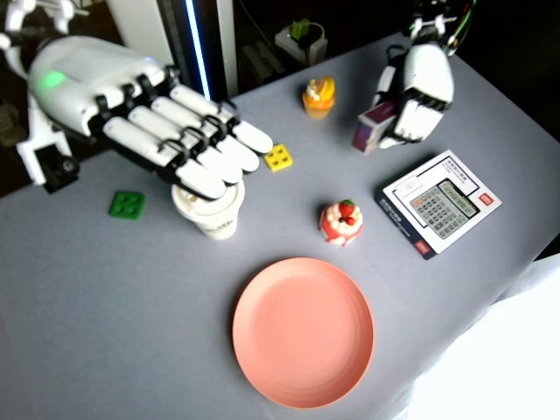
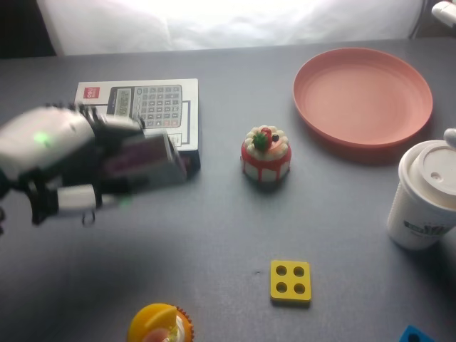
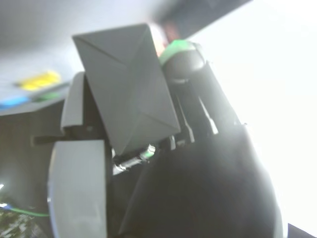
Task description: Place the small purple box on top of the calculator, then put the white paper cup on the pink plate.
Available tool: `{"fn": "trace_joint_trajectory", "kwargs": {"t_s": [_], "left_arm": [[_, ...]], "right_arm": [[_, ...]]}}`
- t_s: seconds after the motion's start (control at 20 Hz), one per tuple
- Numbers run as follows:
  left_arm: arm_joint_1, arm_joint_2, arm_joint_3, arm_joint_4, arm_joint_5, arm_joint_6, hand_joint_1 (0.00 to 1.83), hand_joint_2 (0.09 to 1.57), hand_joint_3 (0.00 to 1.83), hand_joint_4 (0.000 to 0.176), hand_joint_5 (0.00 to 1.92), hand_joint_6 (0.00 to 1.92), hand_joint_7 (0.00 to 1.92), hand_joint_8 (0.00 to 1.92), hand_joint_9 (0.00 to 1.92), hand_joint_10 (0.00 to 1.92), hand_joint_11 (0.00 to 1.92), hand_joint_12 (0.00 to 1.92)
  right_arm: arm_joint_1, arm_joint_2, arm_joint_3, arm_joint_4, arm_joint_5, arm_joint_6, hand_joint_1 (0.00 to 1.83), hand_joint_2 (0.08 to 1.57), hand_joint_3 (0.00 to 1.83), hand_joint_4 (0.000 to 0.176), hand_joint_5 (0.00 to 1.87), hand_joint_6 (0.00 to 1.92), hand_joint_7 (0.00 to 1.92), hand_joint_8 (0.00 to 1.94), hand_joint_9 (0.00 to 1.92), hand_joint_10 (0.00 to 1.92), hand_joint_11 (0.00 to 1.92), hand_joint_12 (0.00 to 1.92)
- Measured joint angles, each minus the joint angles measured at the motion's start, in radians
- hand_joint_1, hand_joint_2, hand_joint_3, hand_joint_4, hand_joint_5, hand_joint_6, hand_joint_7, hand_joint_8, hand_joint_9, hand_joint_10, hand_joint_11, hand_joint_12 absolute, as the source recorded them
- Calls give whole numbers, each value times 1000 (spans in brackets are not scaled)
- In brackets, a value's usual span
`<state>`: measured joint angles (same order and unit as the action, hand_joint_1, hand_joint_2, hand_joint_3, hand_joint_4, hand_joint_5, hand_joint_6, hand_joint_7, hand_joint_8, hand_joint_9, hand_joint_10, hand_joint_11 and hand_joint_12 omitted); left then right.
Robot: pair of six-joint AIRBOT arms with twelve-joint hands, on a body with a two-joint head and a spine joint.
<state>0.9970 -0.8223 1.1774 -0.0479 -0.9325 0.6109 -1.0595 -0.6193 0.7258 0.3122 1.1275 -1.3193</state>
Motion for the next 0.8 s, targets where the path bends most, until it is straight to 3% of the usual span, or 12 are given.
{"fn": "trace_joint_trajectory", "kwargs": {"t_s": [0.05, 0.1, 0.15, 0.2, 0.45, 0.5, 0.55, 0.6, 0.75, 0.8], "left_arm": [[-12, -5, 13, -19, -5, 13, 1197, 1222, 0, 0, 755, 1147, 827, 1434, 804, 1493, 777, 1890], [-30, -24, 40, -50, -11, 15, 1203, 1229, 1, 0, 732, 1159, 822, 1462, 787, 1498, 749, 1915], [-49, -40, 65, -69, -1, 16, 1214, 1231, 0, 0, 719, 1146, 828, 1478, 792, 1536, 752, 1920], [-74, -58, 96, -77, 26, 16, 1215, 1235, 0, 0, 709, 1140, 826, 1502, 865, 1673, 893, 1921], [-133, -131, 222, -170, 138, 18, 1212, 1244, 0, 0, 714, 1113, 793, 1564, 852, 1794, 969, 1921], [-133, -140, 238, -182, 151, 18, 1217, 1235, 0, 0, 742, 1074, 800, 1548, 797, 1754, 892, 1921], [-137, -146, 248, -195, 174, 18, 1227, 1202, 0, 0, 790, 1052, 864, 1411, 781, 1557, 781, 1921], [-143, -159, 267, -196, 199, 19, 1231, 1191, 0, 0, 806, 1037, 882, 1374, 789, 1488, 752, 1921], [-166, -208, 332, -217, 239, 16, 1227, 1217, 2, 0, 727, 1153, 855, 1423, 739, 1412, 627, 1903], [-172, -221, 348, -227, 254, 16, 1222, 1227, 2, 0, 700, 1191, 844, 1439, 726, 1406, 611, 1900]], "right_arm": [[0, 0, 0, 1, 8, 5, 338, 1257, 18, 23, 0, 0, 0, 0, 0, 0, 0, 0], [0, 0, 0, 3, 17, 7, 317, 1259, 17, 30, 0, 0, 0, 0, 0, 0, 0, 0], [-6, 0, 0, 2, 23, 9, 308, 1258, 16, 37, 0, 0, 0, 0, 0, 0, 0, 0], [-6, 0, 0, 3, 19, 10, 321, 1257, 14, 39, 0, 0, 0, 0, 0, 0, 0, 0], [-6, 0, 3, 3, 20, 11, 302, 1250, 9, 37, 0, 0, 0, 0, 0, 0, 0, 0], [-6, 0, 3, 5, 20, 12, 339, 1258, 11, 27, 0, 0, 0, 0, 0, 0, 0, 0], [-6, 0, 3, 5, 22, 14, 335, 1263, 12, 20, 0, 0, 0, 0, 0, 0, 0, 0], [-6, 0, 3, 6, 19, 16, 334, 1264, 12, 19, 0, 0, 0, 0, 0, 0, 0, 0], [-12, 0, 3, 2, 23, 20, 382, 1265, 11, 8, 0, 0, 0, 0, 0, 0, 0, 0], [-12, 0, 3, 2, 21, 20, 381, 1263, 9, 14, 0, 0, 0, 0, 0, 0, 0, 0]]}}
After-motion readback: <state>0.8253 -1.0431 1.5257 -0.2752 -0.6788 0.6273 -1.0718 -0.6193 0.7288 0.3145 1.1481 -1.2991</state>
